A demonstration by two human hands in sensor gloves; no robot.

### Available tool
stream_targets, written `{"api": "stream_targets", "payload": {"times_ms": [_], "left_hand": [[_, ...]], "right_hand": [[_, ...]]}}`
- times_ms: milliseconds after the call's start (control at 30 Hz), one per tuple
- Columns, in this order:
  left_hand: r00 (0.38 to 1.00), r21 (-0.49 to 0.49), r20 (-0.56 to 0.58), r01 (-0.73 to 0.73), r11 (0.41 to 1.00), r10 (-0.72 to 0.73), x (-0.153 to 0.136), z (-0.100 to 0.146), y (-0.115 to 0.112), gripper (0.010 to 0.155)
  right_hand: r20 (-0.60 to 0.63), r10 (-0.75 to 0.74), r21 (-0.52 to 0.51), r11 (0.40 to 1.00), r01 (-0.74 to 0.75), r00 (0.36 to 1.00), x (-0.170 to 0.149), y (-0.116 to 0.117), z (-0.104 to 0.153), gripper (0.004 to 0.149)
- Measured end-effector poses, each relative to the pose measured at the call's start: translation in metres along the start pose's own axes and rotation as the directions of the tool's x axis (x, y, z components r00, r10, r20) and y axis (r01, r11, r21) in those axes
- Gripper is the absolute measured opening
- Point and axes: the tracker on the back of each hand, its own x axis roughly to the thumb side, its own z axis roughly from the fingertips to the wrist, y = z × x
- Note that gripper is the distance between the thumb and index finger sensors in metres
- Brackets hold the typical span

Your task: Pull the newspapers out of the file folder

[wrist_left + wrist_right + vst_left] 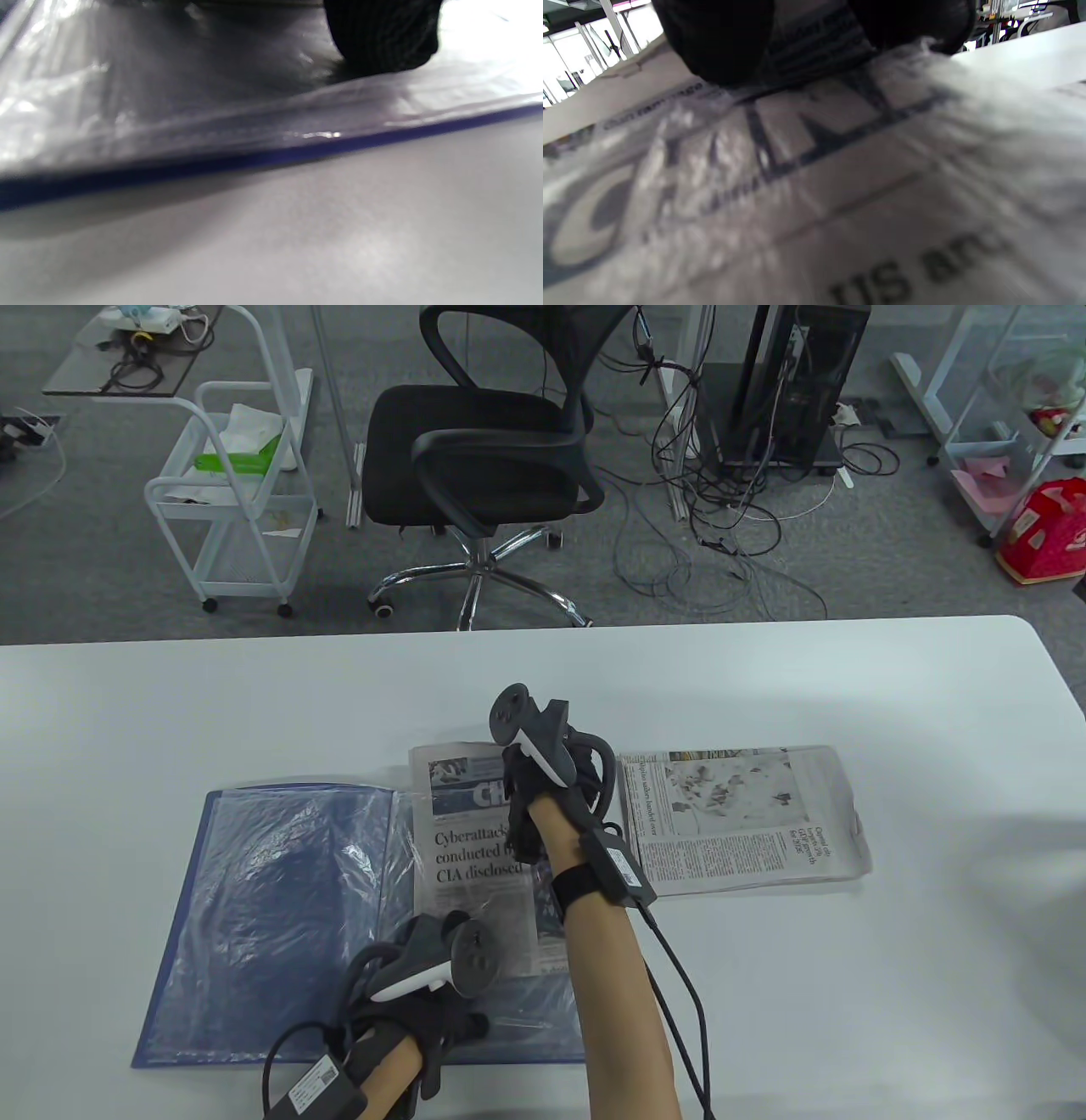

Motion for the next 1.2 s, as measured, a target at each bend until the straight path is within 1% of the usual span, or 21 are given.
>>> {"api": "stream_targets", "payload": {"times_ms": [100,233,333,533,567,633,767,900,933,1033,1067,1200], "left_hand": [[1.000,-0.002,-0.003,0.002,1.000,-0.002,0.000,0.000,0.000,0.086],[1.000,-0.003,-0.008,-0.001,1.000,0.001,-0.001,0.000,0.000,0.086],[1.000,-0.005,-0.008,-0.006,1.000,0.006,-0.001,0.000,0.000,0.086],[1.000,-0.010,-0.009,-0.013,1.000,0.013,-0.001,0.000,-0.001,0.086],[1.000,-0.010,-0.009,-0.014,1.000,0.014,-0.001,0.000,-0.001,0.086],[1.000,-0.010,-0.009,-0.013,1.000,0.013,-0.001,0.000,-0.001,0.086],[1.000,-0.011,-0.008,-0.014,1.000,0.014,-0.002,0.000,-0.001,0.086],[1.000,-0.014,-0.009,-0.013,1.000,0.013,-0.002,-0.001,0.000,0.085],[1.000,-0.014,-0.010,-0.013,1.000,0.013,-0.002,-0.001,0.000,0.085],[1.000,-0.015,-0.009,-0.014,1.000,0.014,-0.002,-0.001,0.000,0.085],[1.000,-0.015,-0.009,-0.015,1.000,0.015,-0.002,-0.001,0.000,0.085],[1.000,-0.016,-0.010,-0.017,1.000,0.017,-0.002,-0.001,0.000,0.085]], "right_hand": [[0.006,-0.003,-0.052,0.999,0.004,1.000,0.002,-0.008,0.002,0.038],[0.006,-0.018,-0.160,0.987,0.019,1.000,0.003,-0.023,0.004,0.037],[0.029,-0.050,-0.246,0.968,0.056,0.998,0.004,-0.034,0.007,0.037],[0.063,-0.083,-0.340,0.935,0.099,0.995,0.009,-0.052,0.015,0.037],[0.085,-0.100,-0.376,0.918,0.125,0.991,0.010,-0.058,0.017,0.037],[0.079,-0.122,-0.408,0.902,0.143,0.989,0.010,-0.067,0.019,0.037],[0.082,-0.190,-0.425,0.882,0.206,0.978,0.002,-0.092,0.022,0.037],[0.104,-0.282,-0.447,0.843,0.298,0.954,-0.012,-0.118,0.028,0.037],[0.113,-0.329,-0.454,0.822,0.343,0.938,-0.019,-0.126,0.030,0.037],[0.135,-0.411,-0.442,0.790,0.426,0.902,-0.034,-0.144,0.036,0.037],[0.140,-0.450,-0.449,0.765,0.462,0.882,-0.042,-0.153,0.039,0.037],[0.151,-0.550,-0.442,0.706,0.554,0.821,-0.070,-0.175,0.047,0.038]]}}
